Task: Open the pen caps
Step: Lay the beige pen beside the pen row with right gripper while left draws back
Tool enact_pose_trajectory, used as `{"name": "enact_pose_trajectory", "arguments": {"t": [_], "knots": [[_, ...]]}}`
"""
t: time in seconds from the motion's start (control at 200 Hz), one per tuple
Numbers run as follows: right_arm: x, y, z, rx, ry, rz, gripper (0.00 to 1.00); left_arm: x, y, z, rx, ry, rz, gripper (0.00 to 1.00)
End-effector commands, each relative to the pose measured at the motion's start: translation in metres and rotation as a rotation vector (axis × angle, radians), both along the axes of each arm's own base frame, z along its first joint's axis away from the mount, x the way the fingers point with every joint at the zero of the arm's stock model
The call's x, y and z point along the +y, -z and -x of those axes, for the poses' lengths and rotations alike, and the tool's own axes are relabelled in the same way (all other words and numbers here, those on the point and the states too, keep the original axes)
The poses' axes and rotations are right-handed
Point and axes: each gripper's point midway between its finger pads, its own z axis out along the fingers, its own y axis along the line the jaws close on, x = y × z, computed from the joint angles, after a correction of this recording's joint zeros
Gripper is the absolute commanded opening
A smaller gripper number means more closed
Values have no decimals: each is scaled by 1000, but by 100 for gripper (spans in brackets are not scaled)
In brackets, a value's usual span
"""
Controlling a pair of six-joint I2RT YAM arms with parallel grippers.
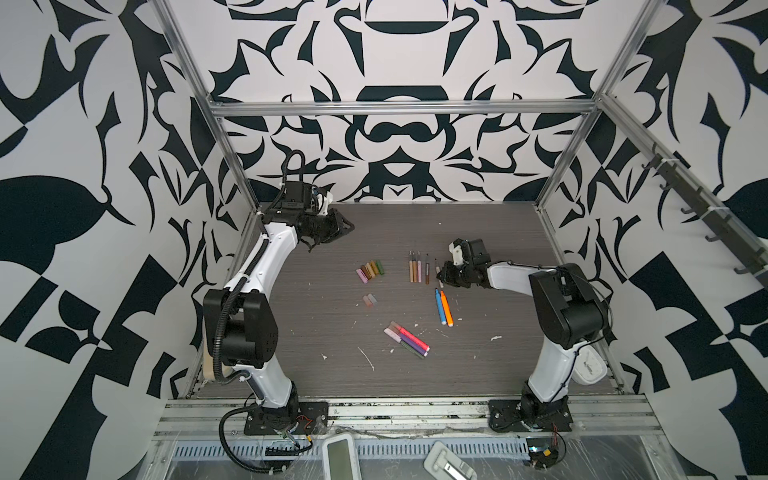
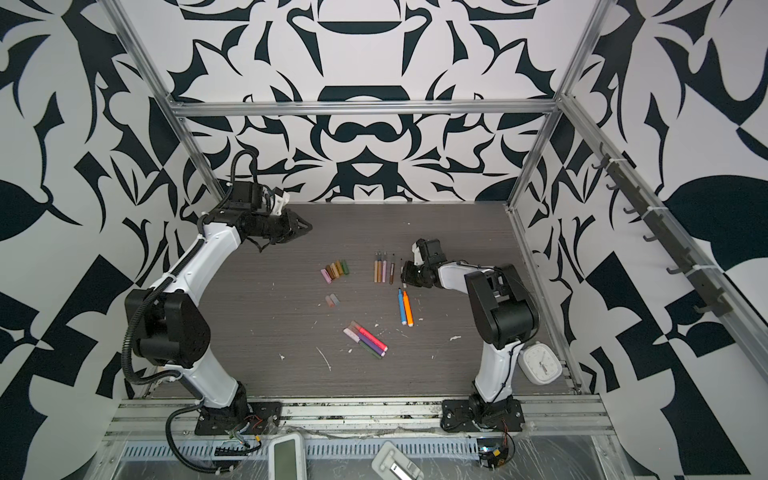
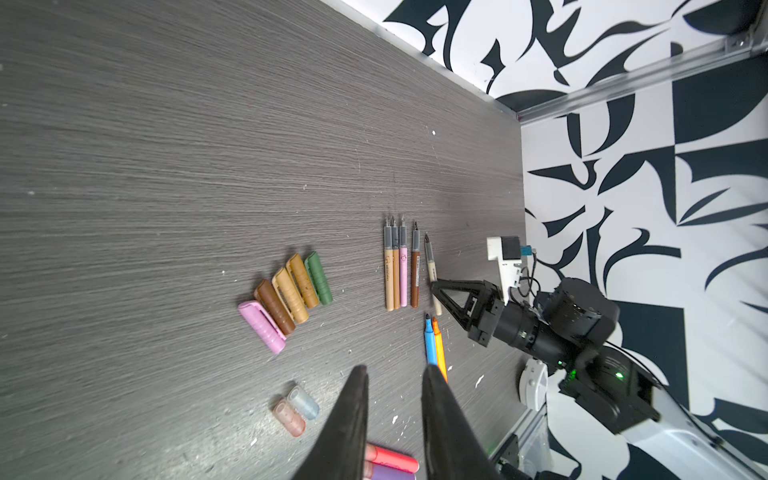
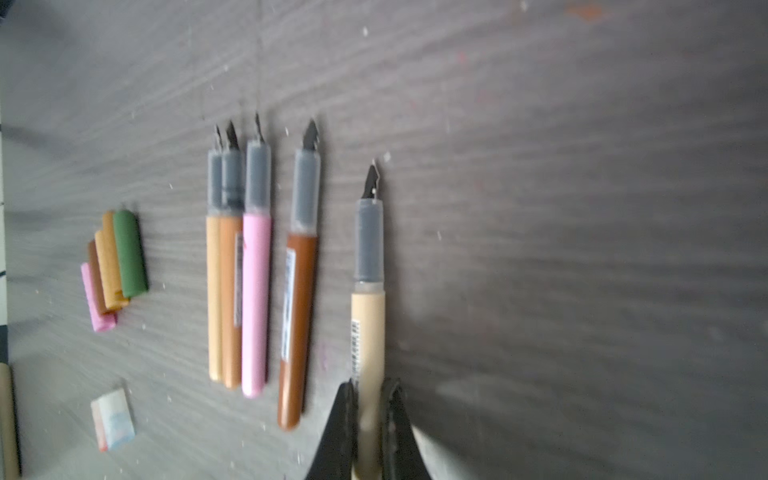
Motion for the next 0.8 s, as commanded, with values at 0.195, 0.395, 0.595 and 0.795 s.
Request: {"name": "enact_pose_trajectory", "arguments": {"t": [0.195,0.395,0.595,0.795], "knots": [[13,-5,-19,-42,13,-73,0,13,5,-6,15,-32,6,26],[10,-3,-12,-43,39,-87,0,28,2,-11,19,-69,42,26],[11,-6,-6,-47,54,-128,0,34,-1,-12,16,-86,60,26],[13,1,-1,-29,44,-147,19,37,1,-14,18,-94,62,26]]}}
